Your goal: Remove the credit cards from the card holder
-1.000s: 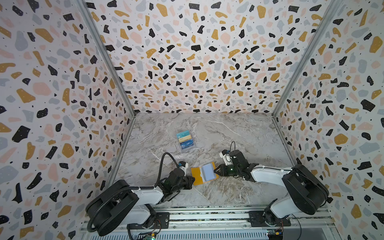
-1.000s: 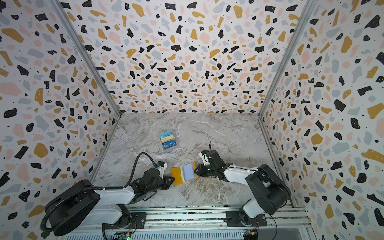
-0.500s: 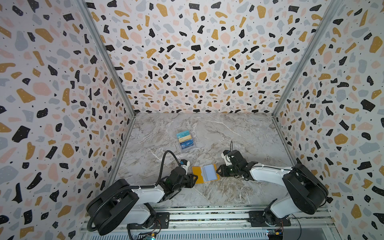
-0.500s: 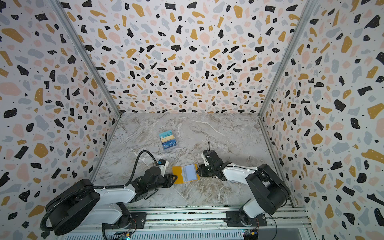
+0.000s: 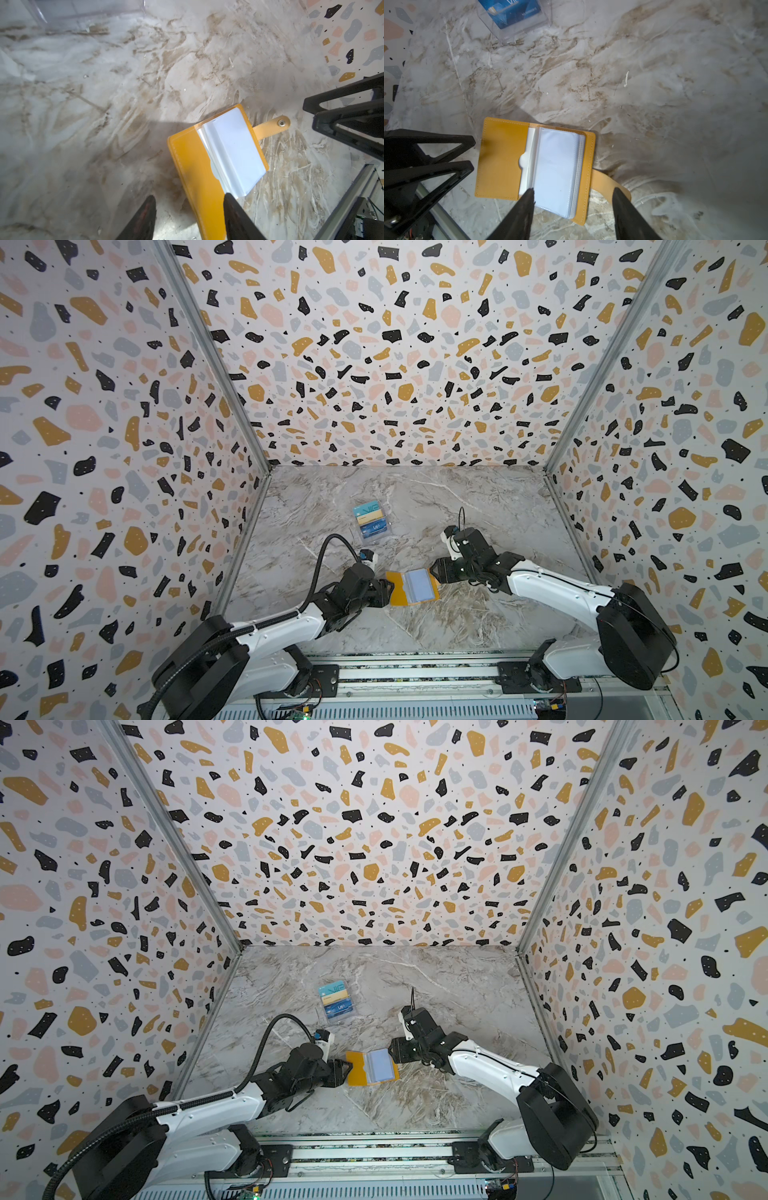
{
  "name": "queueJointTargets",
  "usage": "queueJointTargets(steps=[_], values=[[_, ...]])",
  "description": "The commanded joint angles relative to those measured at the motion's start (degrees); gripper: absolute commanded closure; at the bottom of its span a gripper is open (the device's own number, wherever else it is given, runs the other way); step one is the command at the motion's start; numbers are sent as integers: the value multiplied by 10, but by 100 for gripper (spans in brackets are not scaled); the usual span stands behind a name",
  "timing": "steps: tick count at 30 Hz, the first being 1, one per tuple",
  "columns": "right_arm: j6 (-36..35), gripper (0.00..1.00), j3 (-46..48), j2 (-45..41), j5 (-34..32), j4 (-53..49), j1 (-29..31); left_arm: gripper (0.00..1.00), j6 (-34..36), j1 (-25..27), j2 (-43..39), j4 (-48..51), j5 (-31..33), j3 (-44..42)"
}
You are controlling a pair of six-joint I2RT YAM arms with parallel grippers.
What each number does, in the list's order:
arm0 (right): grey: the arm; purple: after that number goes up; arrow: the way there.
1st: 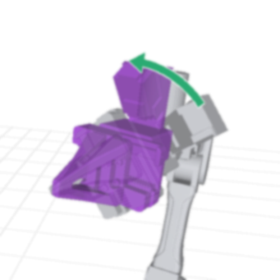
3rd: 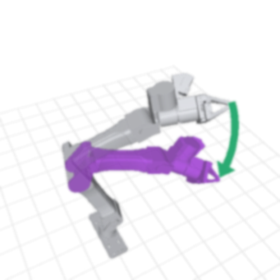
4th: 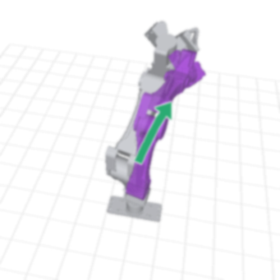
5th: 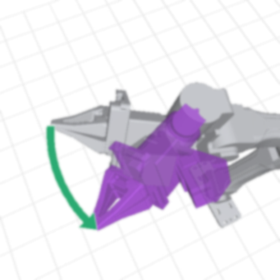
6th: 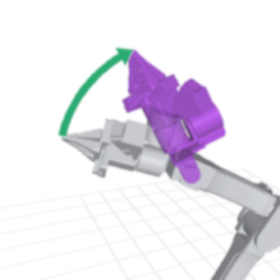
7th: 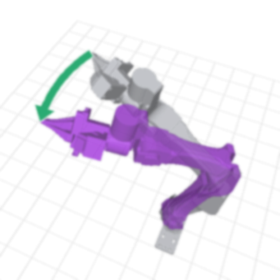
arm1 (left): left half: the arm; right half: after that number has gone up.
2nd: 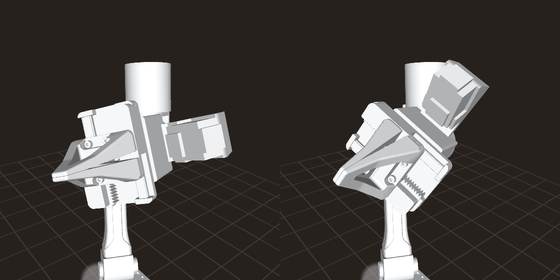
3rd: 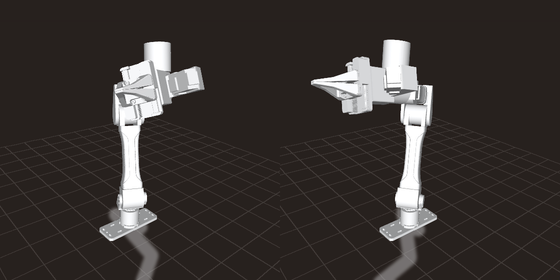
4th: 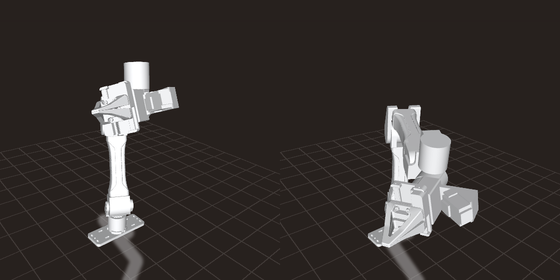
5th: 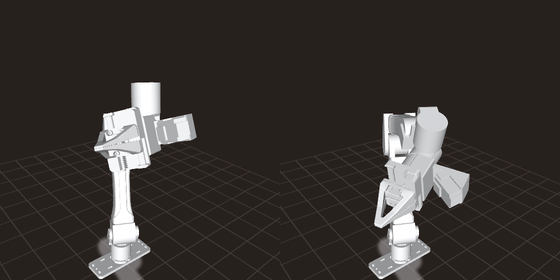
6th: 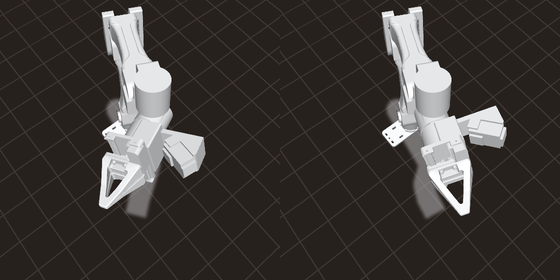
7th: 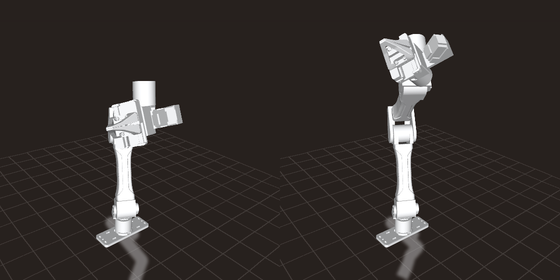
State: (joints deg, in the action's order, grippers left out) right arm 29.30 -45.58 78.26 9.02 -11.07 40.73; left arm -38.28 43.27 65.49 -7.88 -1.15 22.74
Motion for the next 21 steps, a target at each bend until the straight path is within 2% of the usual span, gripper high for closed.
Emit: queueJointTargets(steps=[1,5,8,16,21], values=[[-10,39,-17,-14,25,-22,6,49,26,0,-12,37,-9,25],[1,40,-8,-5,65,9,6,58,47,1,-1,40,-32,46],[4,40,-5,8,71,16,8,64,53,0,9,30,-53,53],[13,41,-1,51,76,34,13,73,39,0,43,-34,-68,21],[14,41,-6,77,73,37,19,76,27,1,64,-77,-69,-12]])
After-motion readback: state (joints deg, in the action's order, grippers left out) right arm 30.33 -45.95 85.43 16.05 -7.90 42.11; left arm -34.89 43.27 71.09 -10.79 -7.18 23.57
